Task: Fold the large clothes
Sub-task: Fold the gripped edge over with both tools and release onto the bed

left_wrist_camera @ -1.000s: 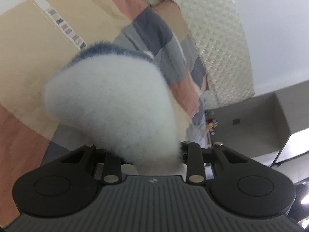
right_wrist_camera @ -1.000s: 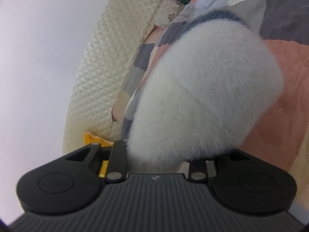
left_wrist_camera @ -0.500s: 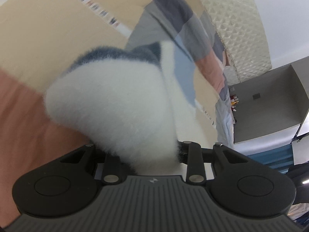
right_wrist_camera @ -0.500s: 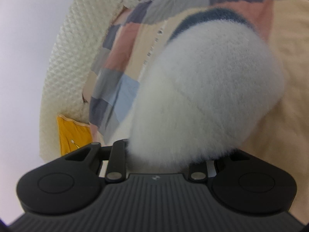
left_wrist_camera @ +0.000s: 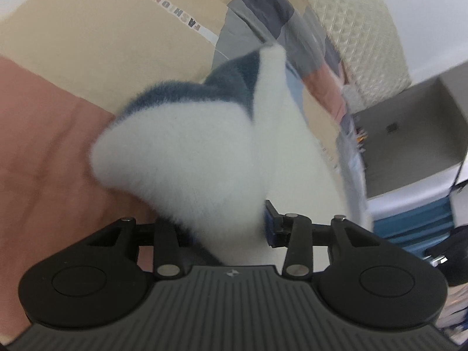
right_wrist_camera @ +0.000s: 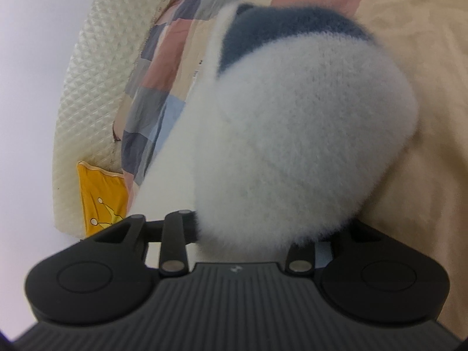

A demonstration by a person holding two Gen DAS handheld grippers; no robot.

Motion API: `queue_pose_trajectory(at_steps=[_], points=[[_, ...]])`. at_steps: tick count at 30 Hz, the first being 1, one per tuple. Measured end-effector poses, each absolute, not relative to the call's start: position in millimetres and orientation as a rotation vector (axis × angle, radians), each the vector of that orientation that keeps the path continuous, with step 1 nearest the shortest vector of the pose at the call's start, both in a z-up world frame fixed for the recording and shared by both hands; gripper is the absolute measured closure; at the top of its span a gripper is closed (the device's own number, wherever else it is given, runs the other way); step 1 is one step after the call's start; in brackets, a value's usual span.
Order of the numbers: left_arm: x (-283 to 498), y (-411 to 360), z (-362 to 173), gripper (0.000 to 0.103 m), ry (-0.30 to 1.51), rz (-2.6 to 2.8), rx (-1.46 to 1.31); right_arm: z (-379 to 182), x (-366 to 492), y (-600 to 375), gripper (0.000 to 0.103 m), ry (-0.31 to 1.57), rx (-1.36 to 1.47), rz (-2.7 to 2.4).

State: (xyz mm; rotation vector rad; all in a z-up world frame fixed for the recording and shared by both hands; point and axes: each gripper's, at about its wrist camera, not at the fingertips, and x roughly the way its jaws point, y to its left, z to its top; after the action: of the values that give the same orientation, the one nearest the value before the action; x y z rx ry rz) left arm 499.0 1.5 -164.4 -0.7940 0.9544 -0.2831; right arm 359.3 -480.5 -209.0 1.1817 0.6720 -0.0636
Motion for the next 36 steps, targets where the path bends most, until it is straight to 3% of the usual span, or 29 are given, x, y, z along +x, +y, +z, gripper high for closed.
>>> queue_pose_trajectory(at_steps=[4, 15, 25, 36], points=[[489.4, -2.3, -139.3, 0.053, 0.964, -0.247, -0.694, -196.8, 351.5, -473.5, 0.048, 0.698, 1.113, -0.117], [418.4, -26.1, -50.7, 0.05, 0.882, -0.225, -0.383, -145.2, 291.0, -462.5, 0.048, 0.694, 0.912, -0.132], [307.6, -50.4, 55.3, 0.05, 0.633, -0.247, -0.116, -48.6, 211.1, -445.7, 0.048, 0.477, 0.619, -0.062], [178.3, -69.6, 103.1, 0.05, 0.471, -0.302, -0.024, 21.1, 124.4, -403.4, 0.048, 0.34, 0.397, 0.04]])
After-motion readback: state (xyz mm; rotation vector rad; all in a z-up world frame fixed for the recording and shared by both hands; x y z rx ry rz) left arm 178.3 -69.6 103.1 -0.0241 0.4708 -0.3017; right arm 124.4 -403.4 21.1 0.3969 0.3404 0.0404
